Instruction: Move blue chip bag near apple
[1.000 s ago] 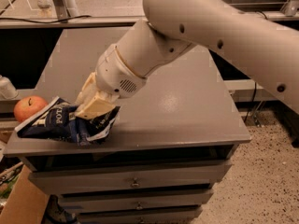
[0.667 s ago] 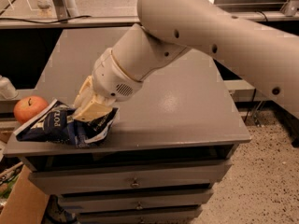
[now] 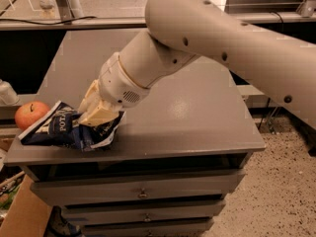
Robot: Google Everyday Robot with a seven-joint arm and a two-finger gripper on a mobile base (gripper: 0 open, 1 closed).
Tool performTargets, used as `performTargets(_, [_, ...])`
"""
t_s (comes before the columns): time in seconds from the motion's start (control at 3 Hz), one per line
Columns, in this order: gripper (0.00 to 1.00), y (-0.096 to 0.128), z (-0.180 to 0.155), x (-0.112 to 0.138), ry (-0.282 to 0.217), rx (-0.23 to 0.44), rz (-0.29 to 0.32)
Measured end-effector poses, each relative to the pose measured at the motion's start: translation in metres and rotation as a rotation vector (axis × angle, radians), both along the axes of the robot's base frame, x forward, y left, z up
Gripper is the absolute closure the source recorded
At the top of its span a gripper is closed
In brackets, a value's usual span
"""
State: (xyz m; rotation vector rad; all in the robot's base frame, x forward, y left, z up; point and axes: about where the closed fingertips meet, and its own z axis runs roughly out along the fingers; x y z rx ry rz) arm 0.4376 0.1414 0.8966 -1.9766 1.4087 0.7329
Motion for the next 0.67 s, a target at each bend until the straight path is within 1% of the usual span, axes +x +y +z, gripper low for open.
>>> performTargets(0.33, [1.0,0.003,-0.0039,0.0062,-0.023,0.011,0.002])
performTargets(0.67, [0.8,0.0048,-0.0078,0.0077,-0.046,0.016,0.004])
